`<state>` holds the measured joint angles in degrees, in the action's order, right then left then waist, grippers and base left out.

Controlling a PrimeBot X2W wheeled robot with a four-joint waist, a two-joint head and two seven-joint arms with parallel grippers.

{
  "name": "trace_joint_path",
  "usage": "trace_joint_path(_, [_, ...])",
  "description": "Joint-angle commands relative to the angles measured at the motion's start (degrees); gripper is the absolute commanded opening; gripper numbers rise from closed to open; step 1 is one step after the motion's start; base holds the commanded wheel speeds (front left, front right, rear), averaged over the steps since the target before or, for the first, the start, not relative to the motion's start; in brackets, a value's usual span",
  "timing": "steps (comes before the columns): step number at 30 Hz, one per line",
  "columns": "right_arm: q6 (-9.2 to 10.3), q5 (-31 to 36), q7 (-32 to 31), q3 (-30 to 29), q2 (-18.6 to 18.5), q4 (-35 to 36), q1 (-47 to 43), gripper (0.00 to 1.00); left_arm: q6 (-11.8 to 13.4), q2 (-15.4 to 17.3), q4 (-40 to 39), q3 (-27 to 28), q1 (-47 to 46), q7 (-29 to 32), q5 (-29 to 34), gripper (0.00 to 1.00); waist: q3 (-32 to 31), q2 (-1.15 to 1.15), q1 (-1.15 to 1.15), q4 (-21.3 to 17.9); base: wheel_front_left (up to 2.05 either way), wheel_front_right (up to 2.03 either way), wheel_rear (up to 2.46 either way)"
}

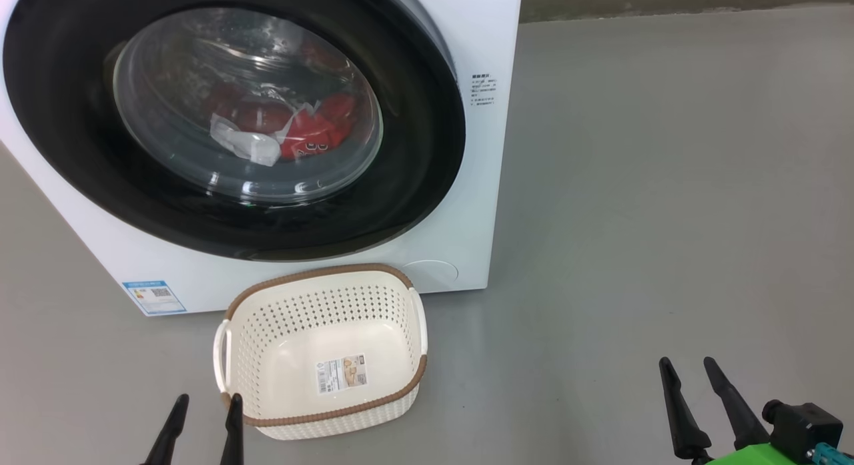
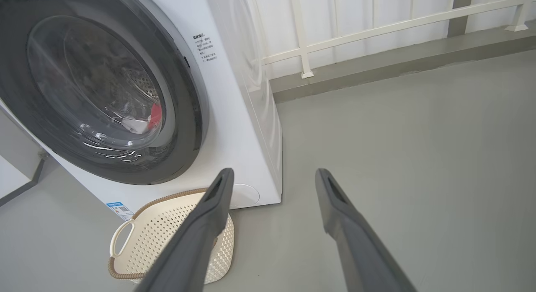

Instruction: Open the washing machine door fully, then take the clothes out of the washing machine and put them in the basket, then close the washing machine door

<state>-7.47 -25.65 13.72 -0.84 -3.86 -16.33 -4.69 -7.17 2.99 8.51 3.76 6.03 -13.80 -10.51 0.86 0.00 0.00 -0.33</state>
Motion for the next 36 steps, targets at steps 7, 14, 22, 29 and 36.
trace_joint_path(7, [-0.02,2.81,1.28,0.67,-0.41,2.37,-0.03,1.00,-0.30,0.75,-1.38,1.56,-0.14,-1.19,2.12,1.00,0.20,0.00,0.00,-0.24,0.00,0.00,0.00])
trace_joint_path(14, [-0.02,2.99,1.28,0.26,-0.14,3.82,-0.01,1.00,-0.31,0.78,-1.01,1.29,-0.35,-1.19,1.00,1.00,0.35,0.00,0.00,-0.12,0.00,0.00,0.00])
trace_joint_path(22, [-0.02,-8.18,1.28,0.79,0.69,7.46,2.33,0.00,-0.31,0.55,-0.72,-0.92,-1.79,-1.19,-0.23,1.00,2.18,0.00,0.00,1.89,0.00,0.00,0.00])
trace_joint_path(29, [-0.02,-17.69,1.28,1.17,0.91,7.09,15.02,0.00,-0.31,0.54,-0.82,-3.15,-4.50,-1.19,-1.40,1.00,6.78,0.00,0.00,3.71,0.00,0.00,0.00])
trace_joint_path(36, [-0.02,-26.74,1.28,3.32,0.67,4.48,30.09,0.00,-0.32,1.21,-1.12,-5.54,-8.92,-1.19,-3.37,1.00,12.58,0.00,0.00,6.74,0.00,0.00,0.00])
